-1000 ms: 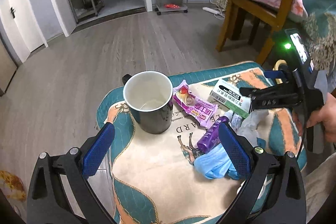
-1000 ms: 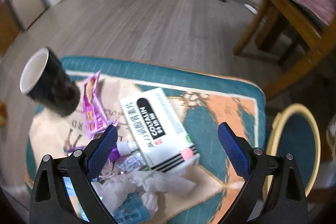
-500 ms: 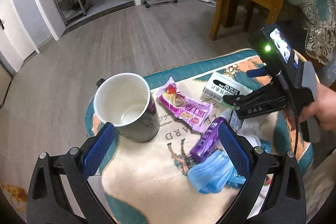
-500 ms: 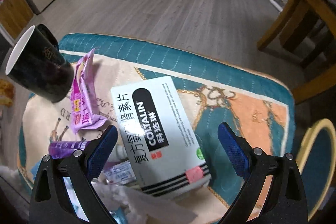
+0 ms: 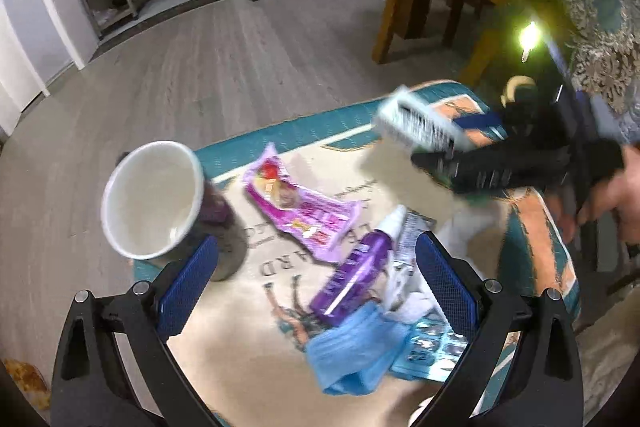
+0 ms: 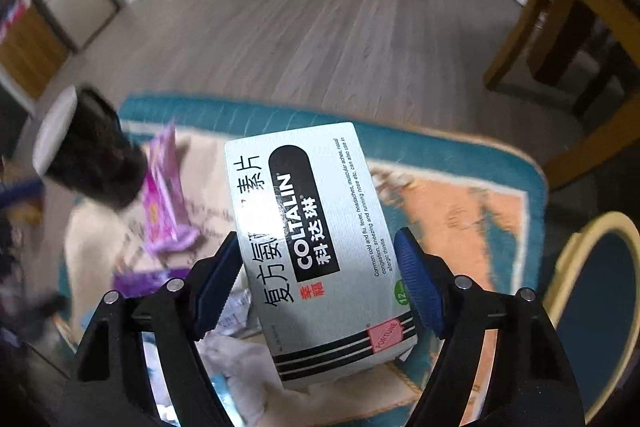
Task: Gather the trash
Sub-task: 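Grasp the white tissue with the left gripper while the right holds the box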
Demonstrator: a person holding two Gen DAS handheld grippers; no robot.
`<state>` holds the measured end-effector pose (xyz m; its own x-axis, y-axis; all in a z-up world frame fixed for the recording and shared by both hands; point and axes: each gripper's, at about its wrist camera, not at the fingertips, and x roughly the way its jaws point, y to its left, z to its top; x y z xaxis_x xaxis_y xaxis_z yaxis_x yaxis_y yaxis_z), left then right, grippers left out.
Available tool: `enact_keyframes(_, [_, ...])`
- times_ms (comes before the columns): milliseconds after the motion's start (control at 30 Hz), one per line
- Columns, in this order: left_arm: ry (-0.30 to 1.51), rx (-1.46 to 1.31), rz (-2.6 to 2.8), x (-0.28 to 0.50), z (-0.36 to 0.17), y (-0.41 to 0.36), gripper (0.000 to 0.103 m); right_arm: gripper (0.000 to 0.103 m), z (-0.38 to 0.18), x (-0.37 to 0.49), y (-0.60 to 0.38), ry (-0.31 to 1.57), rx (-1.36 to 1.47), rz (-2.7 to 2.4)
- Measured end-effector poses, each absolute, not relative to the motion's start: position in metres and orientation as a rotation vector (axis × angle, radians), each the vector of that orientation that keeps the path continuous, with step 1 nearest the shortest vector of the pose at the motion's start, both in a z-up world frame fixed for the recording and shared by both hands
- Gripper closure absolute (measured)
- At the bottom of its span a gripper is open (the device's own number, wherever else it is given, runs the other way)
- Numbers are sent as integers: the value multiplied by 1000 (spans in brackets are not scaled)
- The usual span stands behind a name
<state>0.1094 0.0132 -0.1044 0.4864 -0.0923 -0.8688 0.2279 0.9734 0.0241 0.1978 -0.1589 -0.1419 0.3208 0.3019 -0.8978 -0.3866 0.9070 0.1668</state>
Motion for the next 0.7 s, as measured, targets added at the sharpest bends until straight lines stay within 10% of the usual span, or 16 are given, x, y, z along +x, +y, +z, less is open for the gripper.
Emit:
enact_keyframes(267, [1126, 118, -310, 114, -142, -31, 13, 25, -102, 198, -196, 1067, -2, 329])
enact_keyframes(467, [1182, 206, -393, 105, -159, -60, 39, 25, -104, 201, -212, 1072, 20, 324])
enact_keyframes(600, [1252, 232, -429, 101, -172, -68, 76, 25, -102, 201, -218, 1071, 17, 312])
enact_keyframes(700, [1246, 224, -421, 100, -168, -65, 78, 25, -94, 197, -220, 1062, 11, 310])
